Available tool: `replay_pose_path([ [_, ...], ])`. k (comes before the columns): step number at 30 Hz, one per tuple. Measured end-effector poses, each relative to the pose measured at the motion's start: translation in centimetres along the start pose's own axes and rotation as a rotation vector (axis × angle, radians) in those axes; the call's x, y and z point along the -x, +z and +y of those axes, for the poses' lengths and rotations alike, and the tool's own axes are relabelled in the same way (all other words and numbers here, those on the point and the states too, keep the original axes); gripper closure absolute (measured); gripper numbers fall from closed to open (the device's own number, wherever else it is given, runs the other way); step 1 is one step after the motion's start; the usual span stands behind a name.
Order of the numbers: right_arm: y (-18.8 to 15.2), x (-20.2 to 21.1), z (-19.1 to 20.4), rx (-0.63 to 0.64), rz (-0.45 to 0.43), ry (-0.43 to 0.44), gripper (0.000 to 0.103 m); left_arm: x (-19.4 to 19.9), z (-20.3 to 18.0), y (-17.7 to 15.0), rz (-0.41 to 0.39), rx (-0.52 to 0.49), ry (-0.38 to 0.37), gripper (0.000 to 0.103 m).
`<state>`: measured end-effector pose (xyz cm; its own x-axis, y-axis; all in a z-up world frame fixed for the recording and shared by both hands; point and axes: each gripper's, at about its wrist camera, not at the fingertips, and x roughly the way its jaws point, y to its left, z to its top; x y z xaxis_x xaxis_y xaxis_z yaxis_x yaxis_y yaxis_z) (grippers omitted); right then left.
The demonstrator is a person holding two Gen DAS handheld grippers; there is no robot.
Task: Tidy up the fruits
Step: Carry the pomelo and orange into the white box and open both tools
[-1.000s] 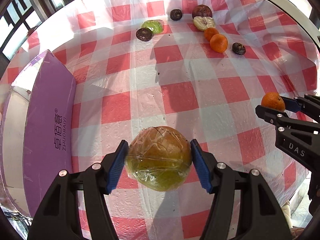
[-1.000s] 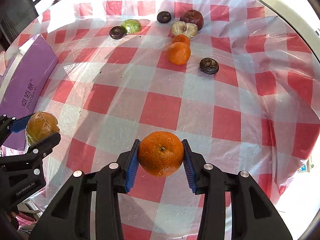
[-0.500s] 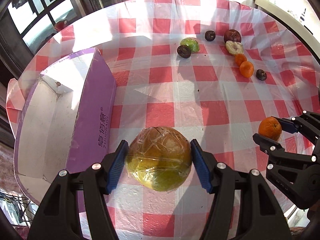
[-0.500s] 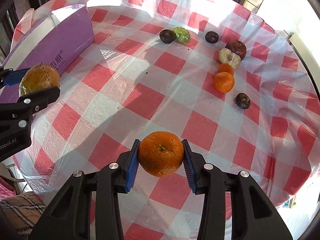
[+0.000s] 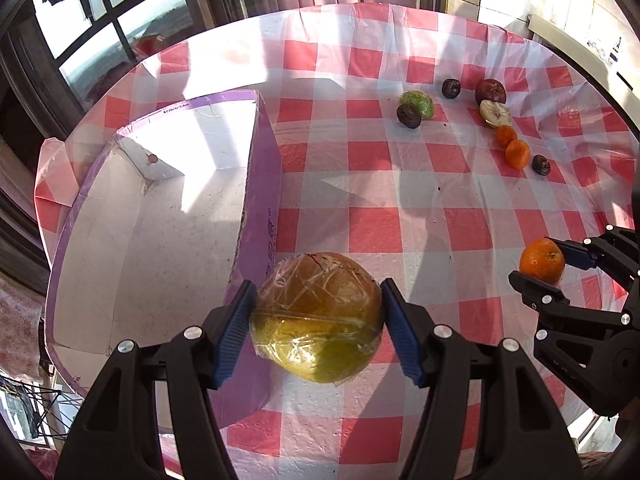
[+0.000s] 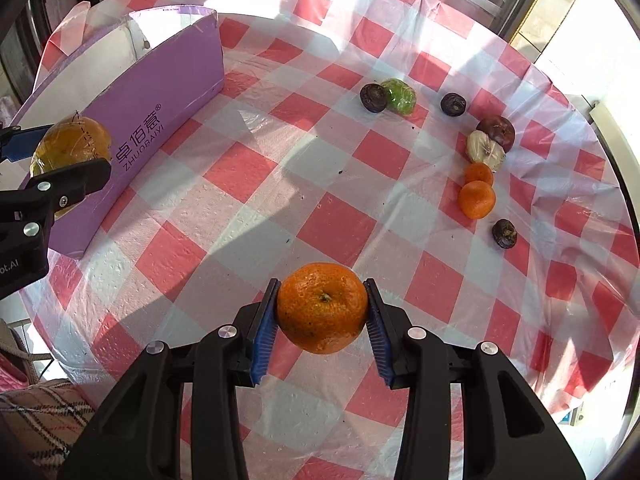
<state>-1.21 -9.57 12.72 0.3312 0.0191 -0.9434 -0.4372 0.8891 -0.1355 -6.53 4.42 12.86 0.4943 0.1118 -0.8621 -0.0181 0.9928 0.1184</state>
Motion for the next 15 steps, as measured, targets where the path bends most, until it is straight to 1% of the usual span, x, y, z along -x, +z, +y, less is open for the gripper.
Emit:
replay_pose_path([
  [10,1.5,1.4,3.1,-0.045,-0.021,-0.049,0.062,0.8,4.4,0.4,-0.035,-0.026,-0.019,0.04],
  [15,2.3,2.0,4.9,-0.053,-0.03,-0.074,0.062,0.8,6.8,0.1,-0.037,-0.029,-0.031,0.04],
])
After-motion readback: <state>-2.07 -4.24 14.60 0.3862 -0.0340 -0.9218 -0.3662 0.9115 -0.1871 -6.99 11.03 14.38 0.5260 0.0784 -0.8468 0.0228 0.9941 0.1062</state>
